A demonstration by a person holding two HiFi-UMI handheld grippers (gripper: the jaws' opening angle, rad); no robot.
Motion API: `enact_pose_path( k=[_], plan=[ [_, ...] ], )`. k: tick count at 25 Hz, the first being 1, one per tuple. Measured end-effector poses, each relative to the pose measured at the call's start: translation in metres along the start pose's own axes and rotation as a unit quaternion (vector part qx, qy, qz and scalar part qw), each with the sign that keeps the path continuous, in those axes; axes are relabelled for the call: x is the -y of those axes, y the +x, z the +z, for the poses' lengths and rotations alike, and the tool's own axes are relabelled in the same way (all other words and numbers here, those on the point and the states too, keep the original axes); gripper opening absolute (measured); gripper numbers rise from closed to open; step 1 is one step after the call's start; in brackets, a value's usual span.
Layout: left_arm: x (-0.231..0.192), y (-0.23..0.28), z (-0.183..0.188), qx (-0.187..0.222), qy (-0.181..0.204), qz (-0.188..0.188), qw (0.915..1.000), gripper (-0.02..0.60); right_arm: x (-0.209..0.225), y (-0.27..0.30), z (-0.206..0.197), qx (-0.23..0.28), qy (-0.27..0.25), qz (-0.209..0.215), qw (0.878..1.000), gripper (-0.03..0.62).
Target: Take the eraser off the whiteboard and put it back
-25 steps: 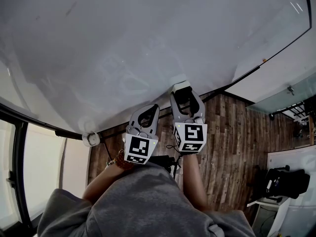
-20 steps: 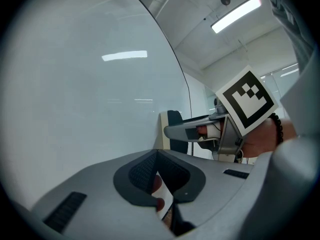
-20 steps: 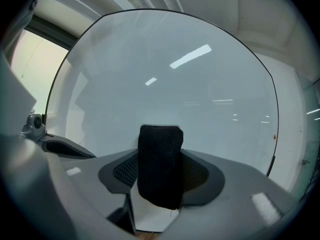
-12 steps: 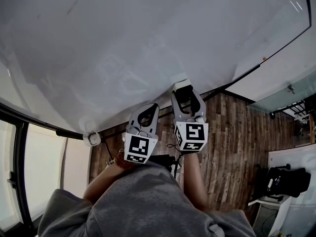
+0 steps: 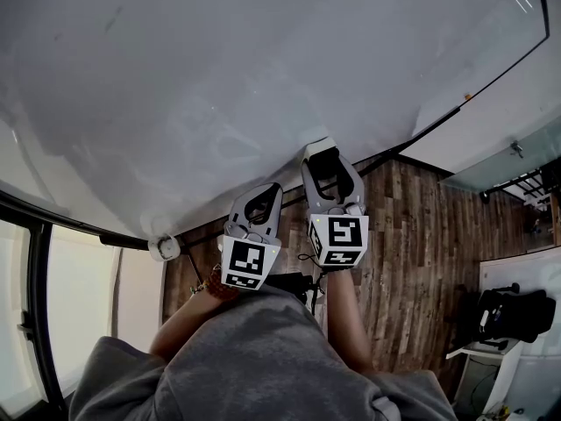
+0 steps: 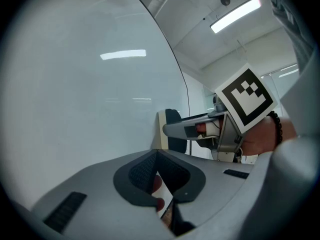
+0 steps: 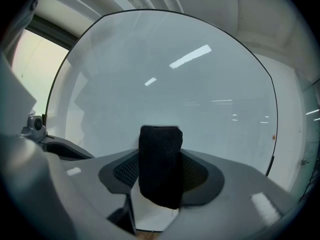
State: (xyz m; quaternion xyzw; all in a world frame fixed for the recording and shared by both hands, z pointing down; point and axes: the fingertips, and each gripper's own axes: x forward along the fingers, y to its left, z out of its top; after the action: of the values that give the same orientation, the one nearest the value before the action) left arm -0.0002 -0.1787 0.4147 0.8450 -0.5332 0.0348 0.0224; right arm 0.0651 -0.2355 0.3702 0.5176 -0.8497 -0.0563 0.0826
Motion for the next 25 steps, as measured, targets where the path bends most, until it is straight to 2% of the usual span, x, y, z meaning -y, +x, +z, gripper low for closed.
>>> enact_pose_path(
  k=[8,11,25],
  plan=[
    [0.002,-0.002,0.000,0.000,0.001,0.000,1.0000,0.006,0.000,-0.003,0.000,0.000,0.000,0.001,1.000,0.235],
    [0.002,-0.002,0.001,0.002,0.001,0.000,1.0000,0.006,-0.004,-0.005,0.000,0.001,-0.003,0.010,1.000,0.202],
    [0.006,-0.007,-0.002,0.005,0.002,-0.008,0.9999,0.006,-0.009,-0.013,-0.004,0.000,-0.005,0.008,1.000,0.201]
  ],
)
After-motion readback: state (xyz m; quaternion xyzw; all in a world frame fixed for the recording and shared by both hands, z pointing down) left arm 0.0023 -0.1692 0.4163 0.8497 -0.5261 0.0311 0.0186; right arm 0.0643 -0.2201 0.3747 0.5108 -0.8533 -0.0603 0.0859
